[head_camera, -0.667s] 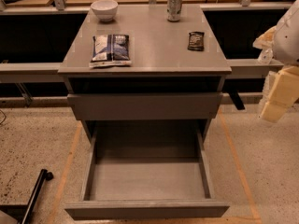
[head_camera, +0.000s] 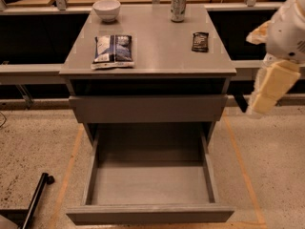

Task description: Place blue chip bag into middle drawer

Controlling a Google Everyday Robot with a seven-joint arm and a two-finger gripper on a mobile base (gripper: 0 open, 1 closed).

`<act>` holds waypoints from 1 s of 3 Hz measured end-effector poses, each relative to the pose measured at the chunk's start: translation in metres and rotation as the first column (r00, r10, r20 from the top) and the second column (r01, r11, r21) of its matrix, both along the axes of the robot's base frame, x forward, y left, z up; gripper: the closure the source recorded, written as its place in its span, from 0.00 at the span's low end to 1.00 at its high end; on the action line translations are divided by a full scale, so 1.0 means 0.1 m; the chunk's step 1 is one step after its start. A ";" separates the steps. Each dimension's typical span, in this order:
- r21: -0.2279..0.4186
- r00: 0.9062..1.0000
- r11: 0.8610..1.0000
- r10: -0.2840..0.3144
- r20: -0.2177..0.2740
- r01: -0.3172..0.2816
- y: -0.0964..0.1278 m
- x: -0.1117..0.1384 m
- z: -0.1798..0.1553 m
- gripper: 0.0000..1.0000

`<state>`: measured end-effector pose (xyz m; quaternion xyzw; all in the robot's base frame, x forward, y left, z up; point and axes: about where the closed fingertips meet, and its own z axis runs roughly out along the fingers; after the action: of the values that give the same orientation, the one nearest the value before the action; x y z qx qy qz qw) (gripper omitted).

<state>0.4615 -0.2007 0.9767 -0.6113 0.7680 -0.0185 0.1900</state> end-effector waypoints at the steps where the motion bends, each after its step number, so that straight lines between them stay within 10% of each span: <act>1: 0.057 0.996 0.996 0.067 0.063 -0.070 0.37 0.47 0.12 0.00; 3: 0.099 0.995 0.993 0.056 0.080 -0.064 0.52 0.60 0.02 0.00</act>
Offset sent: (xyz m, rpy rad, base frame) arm 0.0350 0.0268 0.0067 0.0456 -0.0427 0.0493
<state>0.5213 -0.1488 0.9787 -0.6225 0.7414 0.0027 0.2506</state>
